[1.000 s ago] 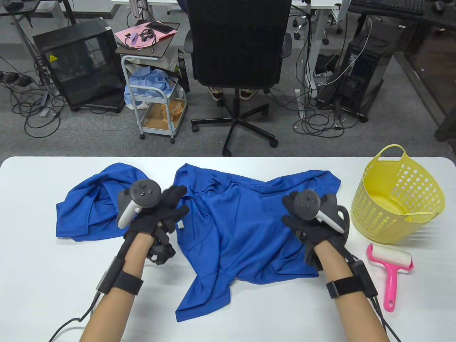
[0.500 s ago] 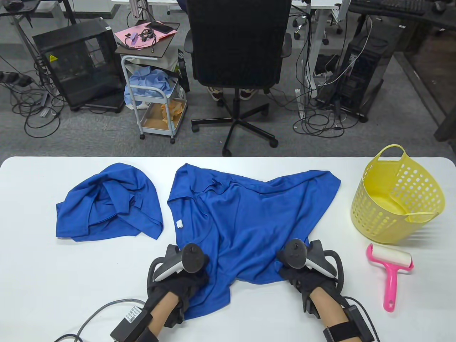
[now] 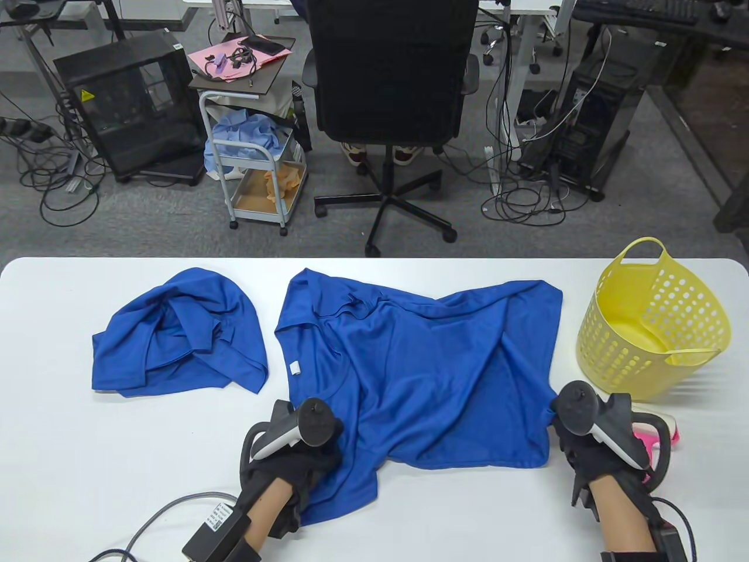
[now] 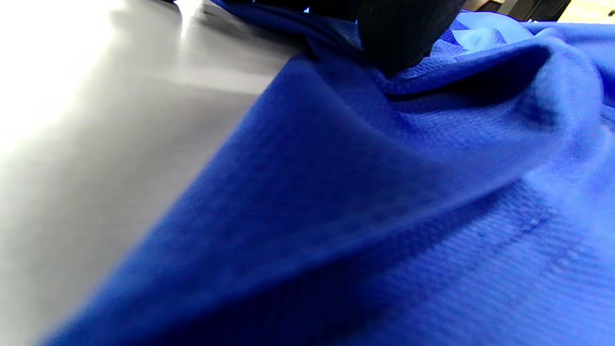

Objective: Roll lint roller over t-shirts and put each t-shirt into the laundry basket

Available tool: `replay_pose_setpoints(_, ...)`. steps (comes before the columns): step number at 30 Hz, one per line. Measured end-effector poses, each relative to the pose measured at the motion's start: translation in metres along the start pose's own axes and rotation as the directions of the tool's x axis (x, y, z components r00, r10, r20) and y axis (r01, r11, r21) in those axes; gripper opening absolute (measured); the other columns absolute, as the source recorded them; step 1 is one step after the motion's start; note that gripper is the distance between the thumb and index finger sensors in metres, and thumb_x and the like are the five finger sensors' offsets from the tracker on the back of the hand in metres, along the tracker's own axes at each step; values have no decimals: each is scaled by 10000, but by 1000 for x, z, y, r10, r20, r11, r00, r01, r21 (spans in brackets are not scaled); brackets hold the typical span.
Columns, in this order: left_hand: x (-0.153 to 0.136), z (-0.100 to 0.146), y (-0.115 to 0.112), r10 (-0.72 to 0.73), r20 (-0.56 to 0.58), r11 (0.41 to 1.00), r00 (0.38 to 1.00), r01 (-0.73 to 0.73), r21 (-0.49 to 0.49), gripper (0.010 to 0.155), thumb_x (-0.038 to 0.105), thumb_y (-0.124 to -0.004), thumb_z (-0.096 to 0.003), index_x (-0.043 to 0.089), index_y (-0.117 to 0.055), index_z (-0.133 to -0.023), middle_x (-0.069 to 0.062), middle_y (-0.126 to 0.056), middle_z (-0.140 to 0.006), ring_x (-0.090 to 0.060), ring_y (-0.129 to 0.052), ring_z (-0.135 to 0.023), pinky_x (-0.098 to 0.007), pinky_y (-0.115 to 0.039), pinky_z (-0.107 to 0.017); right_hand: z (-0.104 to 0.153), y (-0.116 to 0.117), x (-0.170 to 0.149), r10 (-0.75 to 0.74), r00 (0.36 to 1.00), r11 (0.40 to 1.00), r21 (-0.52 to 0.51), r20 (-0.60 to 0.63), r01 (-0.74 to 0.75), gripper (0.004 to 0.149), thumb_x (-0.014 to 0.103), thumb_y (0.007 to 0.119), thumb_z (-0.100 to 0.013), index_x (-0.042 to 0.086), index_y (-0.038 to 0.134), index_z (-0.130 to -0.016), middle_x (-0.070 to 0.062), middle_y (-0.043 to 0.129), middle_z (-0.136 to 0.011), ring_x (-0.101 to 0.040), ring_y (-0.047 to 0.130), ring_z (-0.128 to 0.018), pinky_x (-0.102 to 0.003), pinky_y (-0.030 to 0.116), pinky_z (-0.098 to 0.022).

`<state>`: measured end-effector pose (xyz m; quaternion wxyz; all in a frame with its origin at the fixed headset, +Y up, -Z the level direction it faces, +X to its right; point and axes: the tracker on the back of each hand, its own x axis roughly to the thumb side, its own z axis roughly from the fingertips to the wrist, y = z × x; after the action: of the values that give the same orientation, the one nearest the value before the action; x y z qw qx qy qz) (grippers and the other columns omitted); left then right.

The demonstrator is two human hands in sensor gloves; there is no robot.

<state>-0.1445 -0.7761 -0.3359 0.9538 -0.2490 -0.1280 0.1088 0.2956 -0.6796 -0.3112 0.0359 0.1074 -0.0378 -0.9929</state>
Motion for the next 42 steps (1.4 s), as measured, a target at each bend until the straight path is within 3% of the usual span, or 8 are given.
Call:
replay_pose_setpoints(6, -1, 0, -1, 10, 2, 1000, 1000, -10, -2, 609, 429, -712, -576, 284, -452, -1107, -10, -405, -1163, -304, -371, -1091, -550, -455, -749, 5, 21, -11, 156, 979, 982, 130, -134, -139, 455, 325, 784, -518, 278, 714, -965, -30, 673, -1114, -335, 714, -955, -525, 682, -668)
replay_pose_setpoints(12, -2, 1, 0, 12, 6, 1000, 1000, -12, 2, 610, 430, -711, -574, 287, -450, -1107, -9, -405, -1163, -303, -370, -1090, -544, -451, -751, 27, 7, 25, -31, 997, 999, -43, 70, 34, 491, 252, 710, -541, 297, 613, -1020, 0, 567, -1166, -323, 604, -1024, -551, 615, -710)
replay_pose_setpoints(22, -17, 37, 19, 156, -138, 976, 978, -132, 171, 583, 384, -761, -553, 136, -624, -1062, -180, -586, -1086, -351, -812, -927, -482, -725, -659, 14, 93, 68, -101, 984, 899, 436, 147, 28, 636, 523, 566, -544, 326, 287, -1080, -42, 215, -1188, -359, 283, -1059, -616, 417, -730)
replay_pose_setpoints(26, -4, 36, 8, 128, -198, 990, 972, -112, 90, 587, 503, -722, -546, 113, -733, -984, -209, -653, -1028, -344, -860, -827, -465, -788, -597, 15, 94, 69, -120, 983, 906, 420, 136, 53, 629, 503, 585, -549, 305, 315, -1081, -60, 236, -1189, -377, 286, -1057, -631, 401, -727)
replay_pose_setpoints(31, 27, 26, -2, -58, -226, 998, 972, 50, -39, 823, 657, -653, -508, 66, -578, -1076, -288, -514, -1101, -479, -755, -887, -586, -800, -586, 16, 97, 71, -134, 983, 903, 425, 125, 69, 623, 489, 560, -553, 293, 289, -1079, -69, 202, -1182, -383, 247, -1052, -640, 362, -725)
replay_pose_setpoints(34, 41, 20, -8, -315, -278, 942, 908, 335, 25, 593, 526, -694, -535, 150, -654, -992, -206, -681, -1035, -388, -892, -809, -498, -859, -574, 16, 97, 70, -139, 983, 897, 436, 122, 73, 622, 487, 549, -555, 292, 272, -1077, -70, 185, -1178, -382, 227, -1050, -638, 347, -725)
replay_pose_setpoints(39, 9, 26, 9, 3, -255, 992, 967, 29, 122, 459, 422, -727, -548, 186, -793, -936, -156, -773, -988, -319, -944, -770, -465, -879, -559, 15, 98, 68, -161, 980, 887, 453, 116, 92, 620, 485, 557, -556, 299, 270, -1074, -58, 163, -1176, -373, 210, -1047, -631, 326, -726)
replay_pose_setpoints(42, -20, 36, 18, 313, -215, 946, 925, -285, 153, 469, 383, -707, -561, 137, -824, -942, -200, -805, -973, -369, -954, -777, -499, -878, -541, 14, 98, 67, -176, 978, 880, 463, 111, 106, 622, 482, 561, -557, 299, 267, -1074, -58, 157, -1172, -369, 197, -1044, -631, 311, -724)
